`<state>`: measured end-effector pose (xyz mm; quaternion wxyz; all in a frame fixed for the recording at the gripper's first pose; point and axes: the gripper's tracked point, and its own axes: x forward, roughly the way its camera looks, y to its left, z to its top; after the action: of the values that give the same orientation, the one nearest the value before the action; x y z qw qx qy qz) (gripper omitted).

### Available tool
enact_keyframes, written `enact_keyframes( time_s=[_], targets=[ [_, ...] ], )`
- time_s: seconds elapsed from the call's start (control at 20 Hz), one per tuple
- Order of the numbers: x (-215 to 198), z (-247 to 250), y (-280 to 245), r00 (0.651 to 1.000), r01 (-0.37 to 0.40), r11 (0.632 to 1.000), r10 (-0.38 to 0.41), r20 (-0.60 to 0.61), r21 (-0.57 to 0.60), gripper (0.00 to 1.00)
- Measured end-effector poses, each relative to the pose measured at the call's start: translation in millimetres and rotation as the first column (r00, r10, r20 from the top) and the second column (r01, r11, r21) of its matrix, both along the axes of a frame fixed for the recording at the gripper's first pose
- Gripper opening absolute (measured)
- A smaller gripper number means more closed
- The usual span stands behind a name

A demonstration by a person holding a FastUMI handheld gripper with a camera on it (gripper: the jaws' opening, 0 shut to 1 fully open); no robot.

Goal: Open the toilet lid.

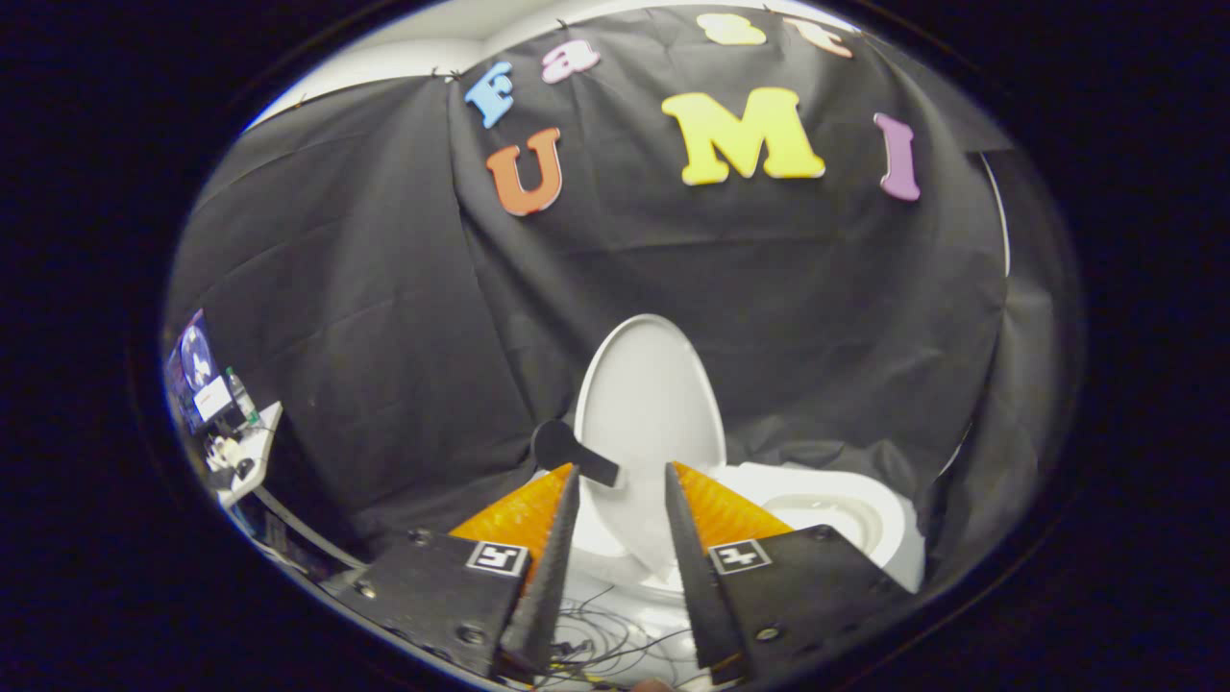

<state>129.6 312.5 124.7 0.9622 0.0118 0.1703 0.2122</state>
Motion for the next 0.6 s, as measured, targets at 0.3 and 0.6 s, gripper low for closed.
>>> enact_keyframes(
  time_s=[0.3, 0.6],
  targets=[
    [-65.4, 5.9, -96.3, 0.98, 0.111, 0.994, -0.112, 0.162, 0.013, 0.78],
    [-143.8, -6.3, -170.0, 0.957, 0.164, 0.984, -0.175, 0.232, 0.066, 0.78]
  ],
)
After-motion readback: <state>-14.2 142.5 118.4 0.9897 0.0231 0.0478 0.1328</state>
